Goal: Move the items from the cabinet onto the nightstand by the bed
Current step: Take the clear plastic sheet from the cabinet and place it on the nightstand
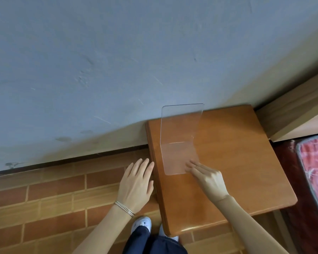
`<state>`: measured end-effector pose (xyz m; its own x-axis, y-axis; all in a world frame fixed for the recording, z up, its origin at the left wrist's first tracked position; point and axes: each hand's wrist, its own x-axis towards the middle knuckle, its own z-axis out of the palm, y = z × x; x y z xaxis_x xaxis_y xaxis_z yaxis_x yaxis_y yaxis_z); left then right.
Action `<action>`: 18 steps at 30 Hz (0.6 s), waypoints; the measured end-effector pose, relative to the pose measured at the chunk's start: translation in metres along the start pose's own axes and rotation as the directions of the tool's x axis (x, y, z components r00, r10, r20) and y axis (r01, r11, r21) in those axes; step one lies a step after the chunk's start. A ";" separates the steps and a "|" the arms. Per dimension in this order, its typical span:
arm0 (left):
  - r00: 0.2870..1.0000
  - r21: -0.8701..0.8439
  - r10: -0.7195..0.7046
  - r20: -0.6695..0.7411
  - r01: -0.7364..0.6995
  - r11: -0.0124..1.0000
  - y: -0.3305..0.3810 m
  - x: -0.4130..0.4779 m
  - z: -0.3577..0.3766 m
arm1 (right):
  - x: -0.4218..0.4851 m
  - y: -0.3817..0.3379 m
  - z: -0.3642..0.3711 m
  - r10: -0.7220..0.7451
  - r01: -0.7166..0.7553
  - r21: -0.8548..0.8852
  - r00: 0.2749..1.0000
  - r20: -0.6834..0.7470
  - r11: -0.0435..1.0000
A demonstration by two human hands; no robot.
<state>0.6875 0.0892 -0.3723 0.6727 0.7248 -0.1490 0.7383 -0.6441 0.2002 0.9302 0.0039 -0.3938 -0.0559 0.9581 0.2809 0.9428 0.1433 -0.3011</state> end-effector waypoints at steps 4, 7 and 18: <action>1.000 0.000 0.020 0.003 -0.020 1.000 -0.005 0.009 0.010 | 0.020 0.003 0.014 0.004 -0.002 -0.011 0.993 0.122 1.000; 0.999 -0.028 0.022 0.035 -0.021 0.999 -0.004 0.021 0.013 | 0.035 0.010 0.026 0.051 -0.051 -0.006 0.980 0.192 0.999; 0.987 0.037 0.070 0.146 -0.076 0.996 -0.010 0.056 0.027 | 0.069 0.034 0.035 0.068 -0.117 0.095 0.906 0.417 0.989</action>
<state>0.7187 0.1295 -0.4088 0.7224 0.6347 -0.2744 0.6865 -0.7057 0.1749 0.9466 0.0840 -0.4164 -0.1241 0.9814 -0.1462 0.9073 0.0526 -0.4171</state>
